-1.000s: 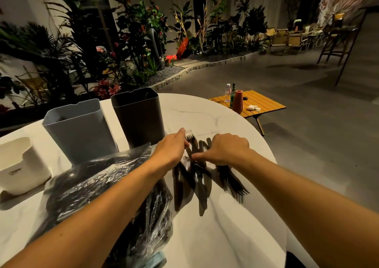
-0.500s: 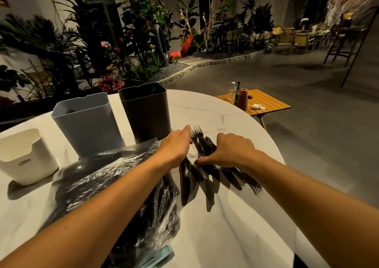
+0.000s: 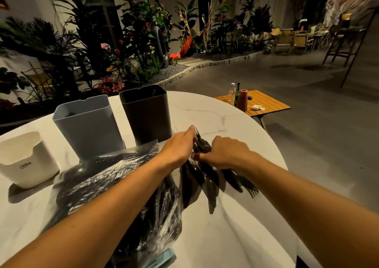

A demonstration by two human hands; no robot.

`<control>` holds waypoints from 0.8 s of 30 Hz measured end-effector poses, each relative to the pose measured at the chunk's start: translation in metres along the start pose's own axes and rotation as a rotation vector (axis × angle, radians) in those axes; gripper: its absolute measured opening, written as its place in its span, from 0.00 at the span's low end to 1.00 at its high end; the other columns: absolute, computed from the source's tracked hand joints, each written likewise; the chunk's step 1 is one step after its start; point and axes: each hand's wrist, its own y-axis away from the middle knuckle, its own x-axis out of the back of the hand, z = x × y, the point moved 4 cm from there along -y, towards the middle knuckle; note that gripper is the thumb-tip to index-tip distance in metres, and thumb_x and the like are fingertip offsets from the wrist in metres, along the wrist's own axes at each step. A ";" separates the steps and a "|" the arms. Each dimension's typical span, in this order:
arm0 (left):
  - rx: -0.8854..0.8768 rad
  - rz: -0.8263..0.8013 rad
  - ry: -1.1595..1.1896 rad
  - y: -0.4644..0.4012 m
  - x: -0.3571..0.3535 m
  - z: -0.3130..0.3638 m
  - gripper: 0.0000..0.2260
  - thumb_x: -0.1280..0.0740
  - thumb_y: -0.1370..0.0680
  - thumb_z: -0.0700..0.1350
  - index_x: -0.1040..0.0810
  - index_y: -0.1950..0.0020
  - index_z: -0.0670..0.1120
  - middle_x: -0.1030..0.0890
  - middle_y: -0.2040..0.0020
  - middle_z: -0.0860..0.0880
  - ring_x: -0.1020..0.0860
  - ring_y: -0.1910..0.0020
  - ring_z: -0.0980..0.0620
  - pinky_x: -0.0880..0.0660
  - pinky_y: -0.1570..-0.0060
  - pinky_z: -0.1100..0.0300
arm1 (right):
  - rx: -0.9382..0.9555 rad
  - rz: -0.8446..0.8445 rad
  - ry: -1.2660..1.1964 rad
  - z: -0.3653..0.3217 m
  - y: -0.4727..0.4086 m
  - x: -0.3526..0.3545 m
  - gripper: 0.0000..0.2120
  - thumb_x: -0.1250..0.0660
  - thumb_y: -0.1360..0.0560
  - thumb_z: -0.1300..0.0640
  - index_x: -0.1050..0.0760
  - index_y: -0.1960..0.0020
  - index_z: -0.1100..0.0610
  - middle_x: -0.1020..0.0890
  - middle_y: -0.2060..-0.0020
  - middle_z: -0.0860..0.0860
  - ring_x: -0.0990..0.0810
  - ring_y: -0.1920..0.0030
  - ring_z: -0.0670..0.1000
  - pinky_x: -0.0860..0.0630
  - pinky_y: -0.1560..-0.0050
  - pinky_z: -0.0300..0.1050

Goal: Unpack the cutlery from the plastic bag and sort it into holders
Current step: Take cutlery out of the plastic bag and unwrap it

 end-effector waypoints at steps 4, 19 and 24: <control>0.015 0.034 0.043 -0.003 0.002 -0.002 0.28 0.55 0.15 0.59 0.21 0.41 0.45 0.21 0.39 0.42 0.23 0.41 0.44 0.29 0.33 0.42 | 0.002 0.037 -0.089 -0.012 0.001 -0.007 0.19 0.31 0.25 0.41 0.30 0.45 0.54 0.27 0.63 0.49 0.24 0.62 0.48 0.28 0.63 0.41; 0.064 0.101 0.063 -0.005 0.011 -0.012 0.27 0.54 0.15 0.60 0.23 0.38 0.43 0.22 0.38 0.43 0.25 0.39 0.43 0.30 0.32 0.41 | 0.090 0.094 -0.157 -0.005 -0.008 -0.013 0.11 0.43 0.17 0.45 0.36 0.43 0.52 0.27 0.58 0.48 0.27 0.60 0.48 0.30 0.62 0.43; 0.027 0.116 0.072 -0.005 0.016 -0.010 0.26 0.53 0.15 0.60 0.23 0.39 0.43 0.22 0.40 0.43 0.24 0.40 0.44 0.29 0.34 0.42 | 0.096 0.063 -0.256 -0.001 -0.011 -0.007 0.13 0.44 0.16 0.47 0.31 0.39 0.55 0.24 0.51 0.52 0.24 0.53 0.51 0.25 0.50 0.47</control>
